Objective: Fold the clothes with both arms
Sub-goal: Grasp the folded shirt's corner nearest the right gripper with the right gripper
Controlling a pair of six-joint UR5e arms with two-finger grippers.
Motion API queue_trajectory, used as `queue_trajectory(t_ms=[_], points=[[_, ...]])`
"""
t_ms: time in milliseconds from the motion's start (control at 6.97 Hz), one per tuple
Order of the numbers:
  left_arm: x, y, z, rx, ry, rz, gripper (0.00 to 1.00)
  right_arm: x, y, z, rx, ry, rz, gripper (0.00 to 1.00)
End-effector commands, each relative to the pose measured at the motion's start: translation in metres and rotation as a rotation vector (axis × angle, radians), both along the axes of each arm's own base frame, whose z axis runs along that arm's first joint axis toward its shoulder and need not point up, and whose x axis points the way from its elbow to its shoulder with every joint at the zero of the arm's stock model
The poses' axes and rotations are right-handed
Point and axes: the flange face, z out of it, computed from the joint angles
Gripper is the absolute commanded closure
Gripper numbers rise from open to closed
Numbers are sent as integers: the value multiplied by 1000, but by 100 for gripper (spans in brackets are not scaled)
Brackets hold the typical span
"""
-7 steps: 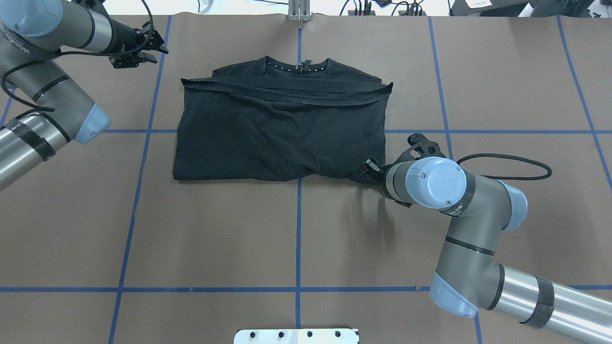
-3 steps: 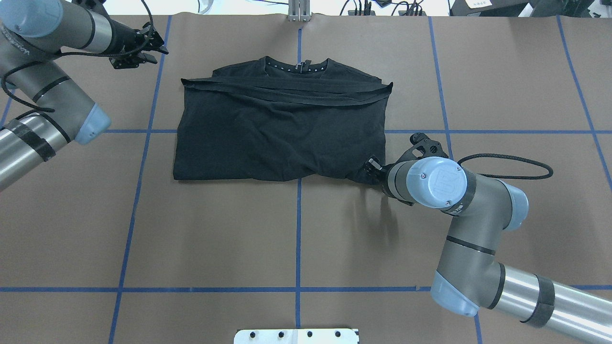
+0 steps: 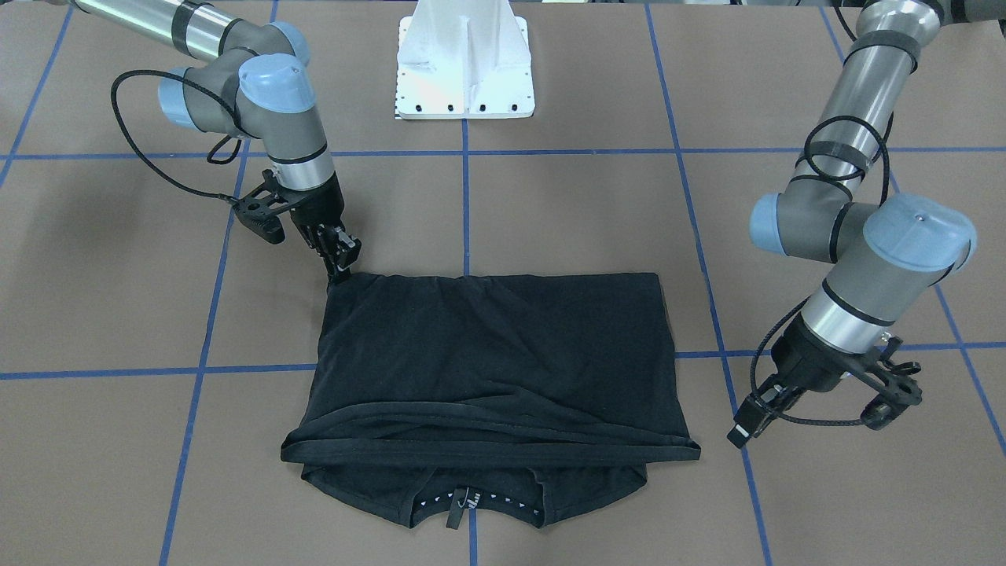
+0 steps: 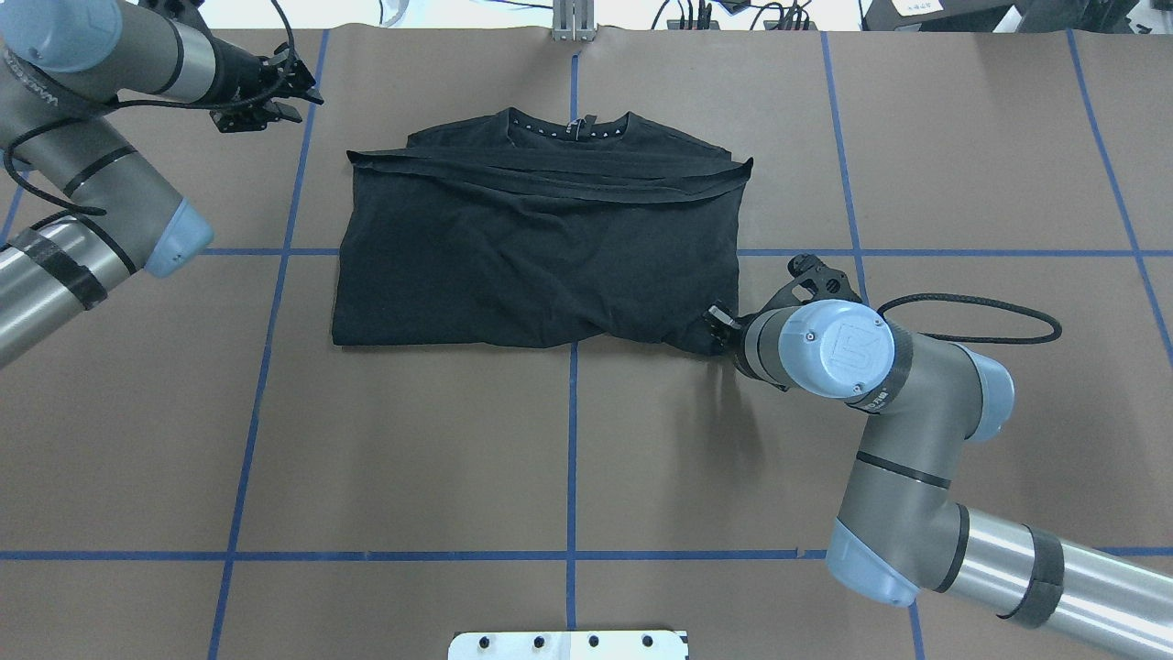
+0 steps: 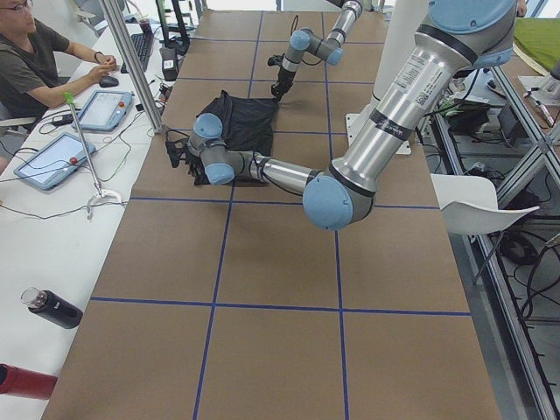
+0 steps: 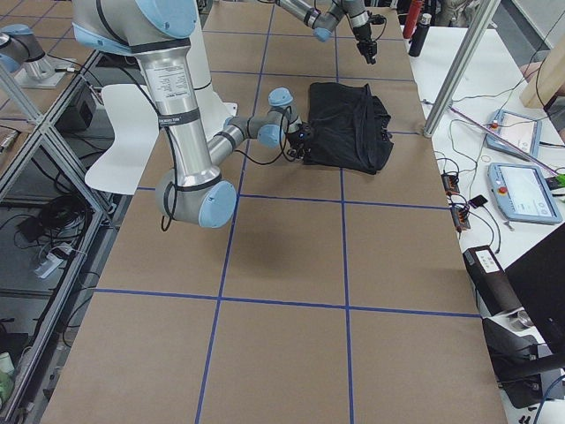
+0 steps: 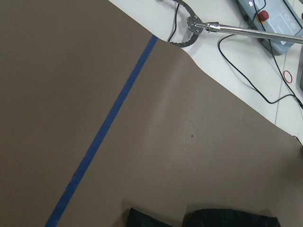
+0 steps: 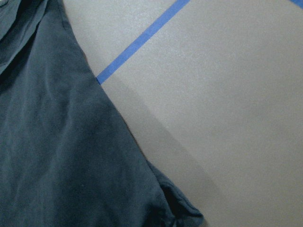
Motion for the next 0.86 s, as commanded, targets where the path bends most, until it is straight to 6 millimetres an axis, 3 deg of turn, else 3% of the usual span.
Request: queue_trajectory(t_ms=[0, 287, 574, 718], points=[[0, 0, 0, 0, 0, 0, 54, 4, -2, -5, 2, -6, -2, 100], [0, 0, 0, 0, 0, 0, 54, 20, -4, -15, -7, -15, -5, 100], [0, 0, -1, 0, 2, 1, 54, 45, 12, -35, -35, 5, -27, 100], [-1, 0, 0, -2, 1, 0, 54, 71, 33, -35, -46, -24, -85, 100]])
